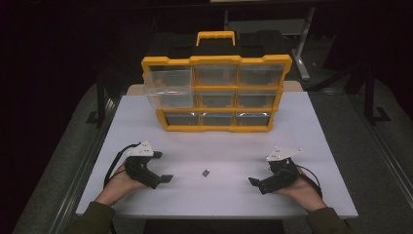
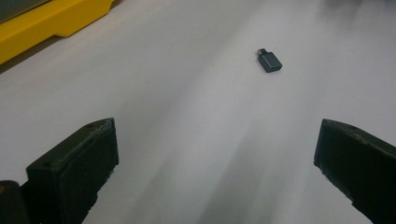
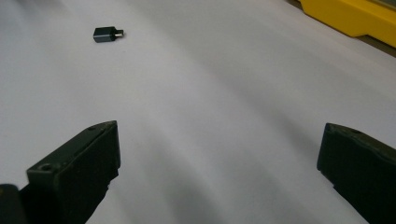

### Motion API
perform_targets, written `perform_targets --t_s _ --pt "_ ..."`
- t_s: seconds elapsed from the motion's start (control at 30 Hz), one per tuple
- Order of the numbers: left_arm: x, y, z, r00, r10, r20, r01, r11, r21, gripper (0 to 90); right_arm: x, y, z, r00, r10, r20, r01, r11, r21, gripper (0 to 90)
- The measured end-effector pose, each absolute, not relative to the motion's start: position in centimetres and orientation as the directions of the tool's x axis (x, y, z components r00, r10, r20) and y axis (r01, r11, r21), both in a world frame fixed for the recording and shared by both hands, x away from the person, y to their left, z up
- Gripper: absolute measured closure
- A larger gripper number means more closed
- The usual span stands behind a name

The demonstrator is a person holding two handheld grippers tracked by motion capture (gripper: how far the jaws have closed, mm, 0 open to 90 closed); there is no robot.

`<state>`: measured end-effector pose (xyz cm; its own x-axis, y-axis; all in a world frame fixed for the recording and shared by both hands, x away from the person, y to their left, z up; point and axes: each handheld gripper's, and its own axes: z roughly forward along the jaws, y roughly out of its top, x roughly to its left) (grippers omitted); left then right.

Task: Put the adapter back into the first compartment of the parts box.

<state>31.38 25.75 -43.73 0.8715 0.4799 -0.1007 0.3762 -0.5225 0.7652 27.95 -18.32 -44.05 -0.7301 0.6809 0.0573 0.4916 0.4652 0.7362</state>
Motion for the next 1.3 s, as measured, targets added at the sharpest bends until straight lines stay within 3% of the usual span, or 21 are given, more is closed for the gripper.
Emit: perform_targets --t_s 1.3 --pt "32.2 24.1 -42.4 0.884 0.453 -0.115 0.359 -0.499 0.789 0.0 27.5 -18.4 -43.7 -0.733 0.679 0.048 0.474 0.459 0.752 0.0"
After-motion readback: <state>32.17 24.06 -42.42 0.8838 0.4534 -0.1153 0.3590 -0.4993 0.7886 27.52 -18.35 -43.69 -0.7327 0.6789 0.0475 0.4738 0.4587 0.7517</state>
